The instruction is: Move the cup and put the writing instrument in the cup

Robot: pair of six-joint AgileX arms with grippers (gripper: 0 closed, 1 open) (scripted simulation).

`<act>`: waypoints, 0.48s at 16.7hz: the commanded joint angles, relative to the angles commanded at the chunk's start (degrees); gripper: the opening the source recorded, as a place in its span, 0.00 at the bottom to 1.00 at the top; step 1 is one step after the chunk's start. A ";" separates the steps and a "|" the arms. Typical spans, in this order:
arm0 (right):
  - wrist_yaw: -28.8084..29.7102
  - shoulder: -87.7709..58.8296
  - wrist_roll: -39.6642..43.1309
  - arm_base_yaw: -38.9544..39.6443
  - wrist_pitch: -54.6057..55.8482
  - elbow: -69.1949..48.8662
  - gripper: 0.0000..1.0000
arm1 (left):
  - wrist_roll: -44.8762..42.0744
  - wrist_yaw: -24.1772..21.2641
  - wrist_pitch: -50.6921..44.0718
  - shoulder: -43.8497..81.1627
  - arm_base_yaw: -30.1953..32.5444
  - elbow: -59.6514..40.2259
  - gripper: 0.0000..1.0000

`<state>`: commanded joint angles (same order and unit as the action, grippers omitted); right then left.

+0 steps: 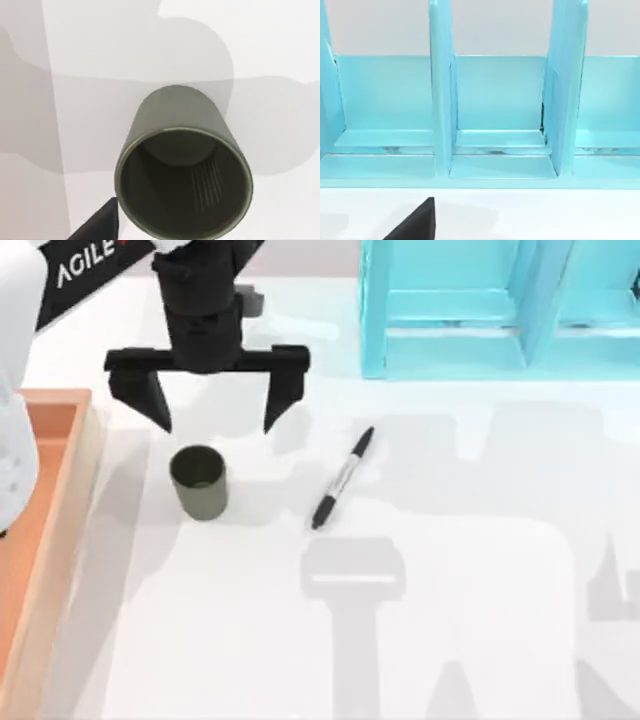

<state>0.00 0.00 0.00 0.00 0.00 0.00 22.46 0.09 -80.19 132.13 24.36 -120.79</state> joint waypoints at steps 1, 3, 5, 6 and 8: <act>0.00 0.00 0.00 0.00 0.00 0.00 1.00 | 0.03 0.00 -3.41 0.87 0.04 -4.84 1.00; 0.00 0.00 0.00 0.00 0.00 0.00 1.00 | 0.05 0.01 -10.36 2.49 0.09 -14.98 1.00; 0.00 0.00 0.00 0.00 0.00 0.00 1.00 | 0.02 0.01 -16.94 3.85 0.10 -23.76 1.00; 0.00 0.00 0.00 0.00 0.00 0.00 1.00 | 0.00 0.00 -19.89 4.40 0.09 -27.28 1.00; 0.00 0.00 0.00 0.00 0.00 0.00 1.00 | -0.06 -0.04 -24.70 5.23 0.05 -32.53 1.00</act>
<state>0.00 0.00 0.00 0.00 0.00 0.00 22.41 0.06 -104.88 137.36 24.41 -153.32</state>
